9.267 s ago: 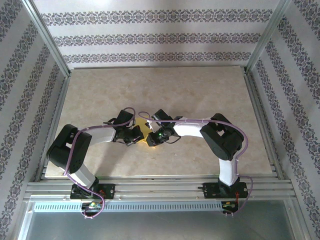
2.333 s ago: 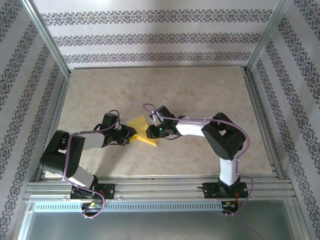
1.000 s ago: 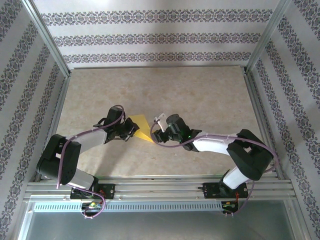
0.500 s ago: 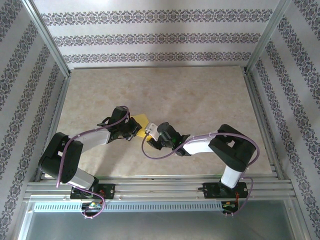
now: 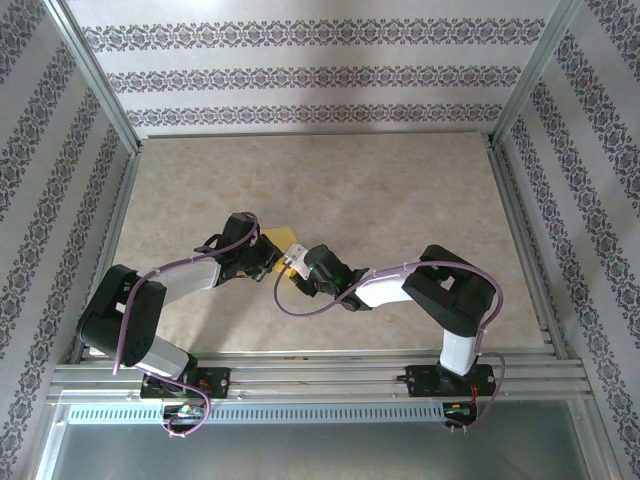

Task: Fold a paper plane with a square sheet of paper (pick it up from the middle)
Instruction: Fourth fold the wing at the center of the table.

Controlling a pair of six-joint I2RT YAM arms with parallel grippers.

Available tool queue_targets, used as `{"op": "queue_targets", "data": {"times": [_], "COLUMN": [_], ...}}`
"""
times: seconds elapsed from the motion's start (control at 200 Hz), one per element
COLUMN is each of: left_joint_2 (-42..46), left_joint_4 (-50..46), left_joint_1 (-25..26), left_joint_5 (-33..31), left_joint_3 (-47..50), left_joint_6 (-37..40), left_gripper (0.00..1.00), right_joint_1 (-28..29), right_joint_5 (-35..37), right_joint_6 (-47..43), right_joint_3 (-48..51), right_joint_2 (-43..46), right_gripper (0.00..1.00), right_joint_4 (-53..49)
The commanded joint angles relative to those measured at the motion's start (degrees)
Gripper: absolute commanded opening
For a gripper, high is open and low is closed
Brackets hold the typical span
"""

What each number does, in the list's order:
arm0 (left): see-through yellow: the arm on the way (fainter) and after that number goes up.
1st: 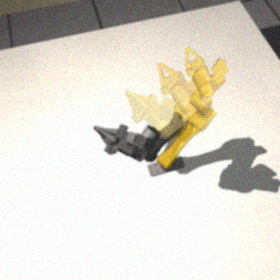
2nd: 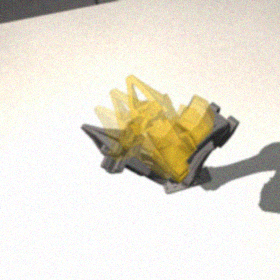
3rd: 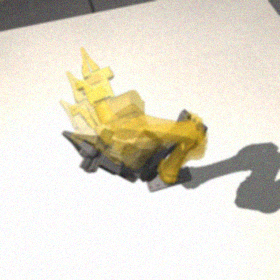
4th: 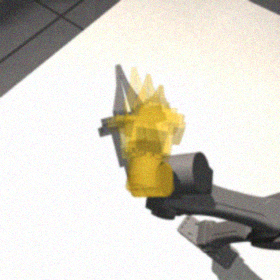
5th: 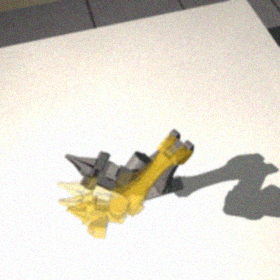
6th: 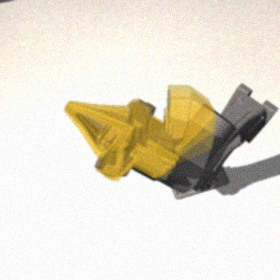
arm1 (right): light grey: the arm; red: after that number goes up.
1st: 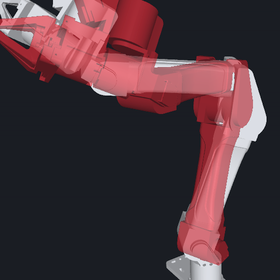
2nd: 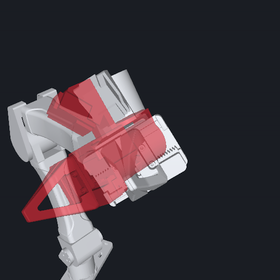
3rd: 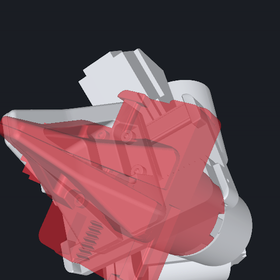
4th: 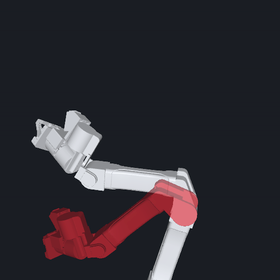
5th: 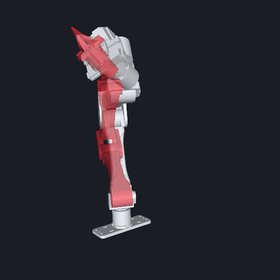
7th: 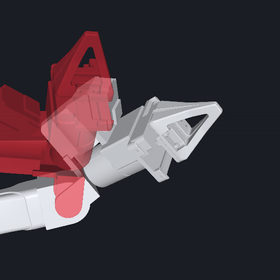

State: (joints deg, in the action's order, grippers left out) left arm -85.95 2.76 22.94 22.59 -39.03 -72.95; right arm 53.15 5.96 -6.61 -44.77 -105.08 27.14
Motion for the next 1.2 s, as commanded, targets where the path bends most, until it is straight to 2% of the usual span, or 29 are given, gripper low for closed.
{"op": "queue_targets", "data": {"times": [0.0,0.235,0.6,0.74,0.859,0.949,1.079,1.194], "left_joint_2": [0.1,0.2,1.0,2.1,5.4,8.7,11.9,11.8], "left_joint_4": [-1.3,-1.1,-1.4,-2.0,-3.4,-4.5,-5.0,-2.8], "left_joint_1": [0.8,0.8,0.6,-0.5,-2.8,-4.3,-5.5,-5.5], "left_joint_5": [-1.2,-1.1,-1.2,-0.8,-1.2,-2.1,-2.7,-0.9], "left_joint_3": [-0.1,-0.1,-0.3,-0.5,-0.2,0.8,3.2,4.9], "left_joint_6": [-2.7,-2.8,-2.5,-1.4,0.7,2.3,3.2,4.2], "left_gripper": [0.07,0.08,0.12,0.22,0.36,0.43,0.46,0.45], "right_joint_1": [0.5,0.5,0.3,-0.3,-1.7,-3.0,-4.6,-6.2], "right_joint_5": [3.4,2.9,2.0,-0.6,-5.3,-8.9,-13.7,-17.7], "right_joint_6": [0.4,0.5,1.9,4.0,9.1,13.3,19.3,24.4], "right_joint_3": [-1.3,-1.6,-1.4,-1.2,-0.8,-0.7,-0.8,-1.2], "right_joint_2": [-1.0,-1.4,-1.7,-1.1,-0.7,-0.8,-1.1,-1.3], "right_gripper": [0.32,0.29,0.15,0.14,0.14,0.14,0.14,0.14], "right_joint_4": [1.2,1.1,1.3,1.3,1.5,1.6,1.7,1.7]}}
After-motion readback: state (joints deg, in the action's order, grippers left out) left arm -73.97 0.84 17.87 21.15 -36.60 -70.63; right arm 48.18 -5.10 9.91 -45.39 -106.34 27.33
